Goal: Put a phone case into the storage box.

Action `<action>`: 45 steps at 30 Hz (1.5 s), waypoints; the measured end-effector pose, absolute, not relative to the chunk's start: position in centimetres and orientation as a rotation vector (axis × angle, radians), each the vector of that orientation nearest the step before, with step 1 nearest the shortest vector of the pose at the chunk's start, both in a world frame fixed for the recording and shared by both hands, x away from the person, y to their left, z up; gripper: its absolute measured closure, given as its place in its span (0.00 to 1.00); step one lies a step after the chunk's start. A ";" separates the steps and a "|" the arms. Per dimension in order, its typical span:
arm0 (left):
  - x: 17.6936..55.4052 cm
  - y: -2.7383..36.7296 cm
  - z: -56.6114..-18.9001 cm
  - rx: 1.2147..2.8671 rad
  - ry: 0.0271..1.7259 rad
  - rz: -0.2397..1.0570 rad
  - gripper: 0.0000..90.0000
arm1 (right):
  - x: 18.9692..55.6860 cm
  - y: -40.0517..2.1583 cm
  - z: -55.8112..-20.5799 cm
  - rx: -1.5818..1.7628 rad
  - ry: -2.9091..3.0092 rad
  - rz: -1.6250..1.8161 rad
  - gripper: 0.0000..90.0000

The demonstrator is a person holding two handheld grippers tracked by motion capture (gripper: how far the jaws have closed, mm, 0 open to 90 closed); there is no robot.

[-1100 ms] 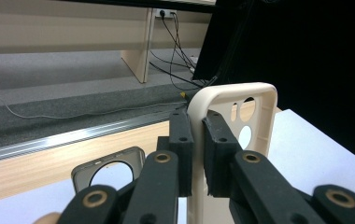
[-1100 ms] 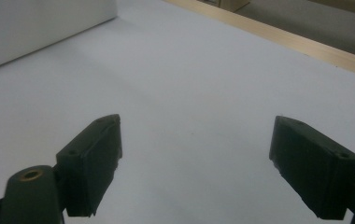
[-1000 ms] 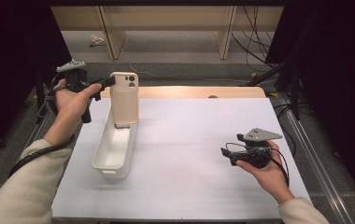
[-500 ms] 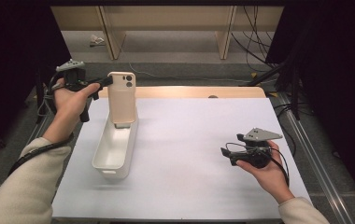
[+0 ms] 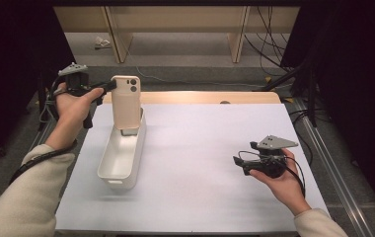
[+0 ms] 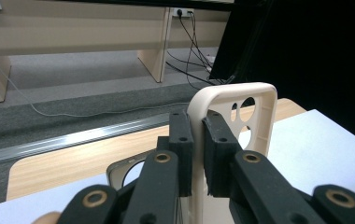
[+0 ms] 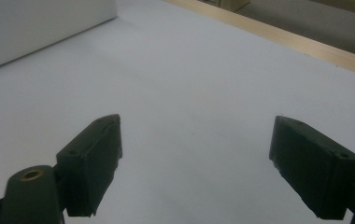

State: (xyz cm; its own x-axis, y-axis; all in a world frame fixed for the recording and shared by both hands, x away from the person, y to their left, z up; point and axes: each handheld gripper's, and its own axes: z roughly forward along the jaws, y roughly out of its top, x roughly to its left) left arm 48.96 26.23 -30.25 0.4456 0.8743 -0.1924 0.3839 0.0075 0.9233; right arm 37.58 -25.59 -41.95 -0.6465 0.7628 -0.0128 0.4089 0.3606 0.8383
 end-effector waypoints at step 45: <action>50.8 27.1 -31.6 1.579 1.201 0.594 0.92 | 37.6 -25.7 -41.9 1.026 2.223 1.201 0.20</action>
